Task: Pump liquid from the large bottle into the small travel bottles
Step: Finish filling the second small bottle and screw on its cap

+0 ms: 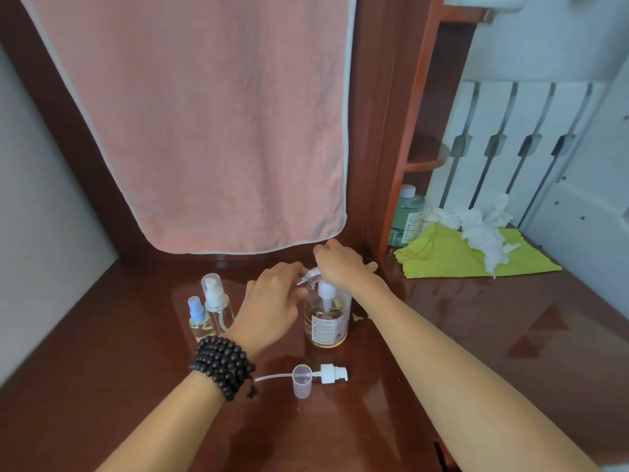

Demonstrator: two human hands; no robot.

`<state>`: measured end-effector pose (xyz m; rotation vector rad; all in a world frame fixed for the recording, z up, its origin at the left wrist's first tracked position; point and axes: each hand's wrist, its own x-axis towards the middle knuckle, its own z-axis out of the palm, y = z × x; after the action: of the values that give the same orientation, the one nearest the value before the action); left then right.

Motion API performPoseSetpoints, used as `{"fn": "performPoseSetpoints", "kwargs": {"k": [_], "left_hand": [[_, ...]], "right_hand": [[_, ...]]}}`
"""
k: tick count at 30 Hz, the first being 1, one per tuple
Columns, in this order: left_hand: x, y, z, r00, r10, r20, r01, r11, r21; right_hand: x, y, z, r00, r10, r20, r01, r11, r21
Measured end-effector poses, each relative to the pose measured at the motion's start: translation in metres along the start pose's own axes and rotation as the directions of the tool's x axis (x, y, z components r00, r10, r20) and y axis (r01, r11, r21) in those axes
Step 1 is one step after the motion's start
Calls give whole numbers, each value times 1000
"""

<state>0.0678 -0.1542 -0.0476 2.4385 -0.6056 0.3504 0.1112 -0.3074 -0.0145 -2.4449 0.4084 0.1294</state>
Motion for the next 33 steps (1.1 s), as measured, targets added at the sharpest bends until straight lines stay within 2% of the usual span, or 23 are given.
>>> {"fn": "performPoseSetpoints", "kwargs": {"k": [4, 11, 18, 24, 28, 33], "left_hand": [[4, 1, -2, 999, 27, -21, -26, 999, 46], [-5, 0, 11, 1000, -4, -22, 4, 1000, 27], [1, 5, -4, 998, 45, -44, -41, 995, 86], [-4, 1, 9, 1000, 17, -26, -15, 997, 80], [-4, 1, 6, 1000, 13, -25, -11, 998, 69], [3, 4, -5, 999, 38, -33, -35, 995, 98]], "right_hand": [[0, -4, -2, 999, -32, -38, 32, 999, 6], [3, 1, 10, 992, 102, 77, -100, 995, -30], [1, -5, 0, 1000, 11, -22, -10, 999, 31], [2, 1, 12, 991, 118, 69, -120, 992, 24], [-1, -2, 8, 992, 111, 56, -113, 993, 23], [-1, -8, -8, 998, -37, -58, 36, 999, -16]]}}
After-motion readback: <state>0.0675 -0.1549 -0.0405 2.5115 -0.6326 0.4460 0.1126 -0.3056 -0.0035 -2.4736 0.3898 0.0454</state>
